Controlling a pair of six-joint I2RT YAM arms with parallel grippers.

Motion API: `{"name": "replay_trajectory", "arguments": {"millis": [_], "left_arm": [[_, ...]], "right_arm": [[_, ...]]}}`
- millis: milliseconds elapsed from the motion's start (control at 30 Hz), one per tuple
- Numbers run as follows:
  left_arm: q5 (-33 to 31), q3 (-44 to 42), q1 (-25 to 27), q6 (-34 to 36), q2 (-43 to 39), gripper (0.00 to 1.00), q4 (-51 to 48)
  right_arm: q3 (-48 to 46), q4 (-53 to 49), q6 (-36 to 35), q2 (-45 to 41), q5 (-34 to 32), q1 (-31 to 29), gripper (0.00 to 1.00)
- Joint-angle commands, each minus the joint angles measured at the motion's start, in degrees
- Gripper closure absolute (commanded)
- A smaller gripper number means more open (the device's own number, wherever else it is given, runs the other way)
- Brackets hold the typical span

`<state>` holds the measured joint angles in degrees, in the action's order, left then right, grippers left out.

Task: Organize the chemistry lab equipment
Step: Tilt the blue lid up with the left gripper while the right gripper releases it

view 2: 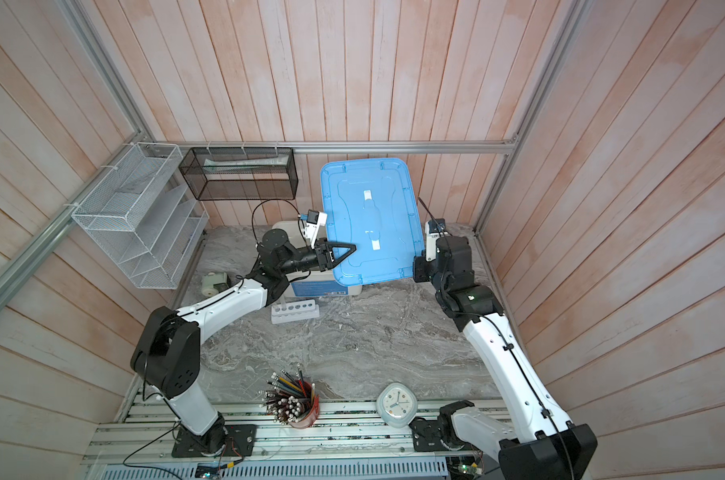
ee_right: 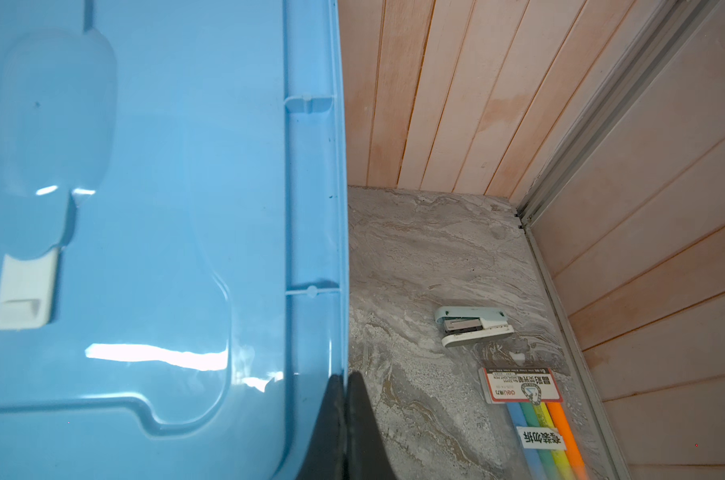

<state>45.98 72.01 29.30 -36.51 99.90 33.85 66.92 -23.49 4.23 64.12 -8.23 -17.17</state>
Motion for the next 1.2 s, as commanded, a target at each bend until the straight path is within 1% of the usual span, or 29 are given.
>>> {"name": "replay_trajectory", "arguments": {"millis": [0, 233, 367, 500, 700, 833, 967, 1067, 1167], "left_arm": [[0.42, -0.81, 0.23, 1.56, -3.01, 0.55, 2.11], [-0.16, -1.34, 0.14, 2.66, -4.67, 0.65, 0.85], [-0.25, -1.34, 0.06, 2.94, -4.95, 0.74, 0.36], [-0.36, -1.60, -0.03, 2.85, -5.06, 0.80, 0.48], [-0.62, -1.68, -0.38, 2.89, -5.58, 0.86, 0.43], [-0.98, -1.88, -0.73, 3.07, -6.33, 0.91, 0.30], [-1.49, -2.22, -1.14, 3.49, -7.36, 0.92, -0.15], [-2.89, -1.81, -1.60, 6.71, -8.86, 0.92, -3.67], [-7.05, -0.55, -1.96, 14.29, -11.55, 0.93, -11.93]], "right_arm": [[-0.63, 2.91, -0.41, -0.81, -1.74, -0.53, 1.00], [-1.66, 3.87, -0.67, -1.01, -3.00, -0.58, 1.00], [-2.06, 4.58, -0.54, -0.92, -3.08, -0.72, 1.00], [-2.38, 5.28, -0.45, -0.83, -3.15, -0.89, 1.00], [-2.66, 6.15, -0.10, -0.27, -3.13, -1.08, 0.91], [-2.63, 6.43, -0.01, 0.17, -3.24, -1.11, 0.83], [-2.68, 6.70, 0.08, 0.13, -3.62, -1.06, 0.77], [-2.27, 6.46, 0.41, -0.26, -4.79, -1.09, 0.74], [-1.59, 5.83, 0.43, -1.10, -5.66, -1.07, 0.72]]}}
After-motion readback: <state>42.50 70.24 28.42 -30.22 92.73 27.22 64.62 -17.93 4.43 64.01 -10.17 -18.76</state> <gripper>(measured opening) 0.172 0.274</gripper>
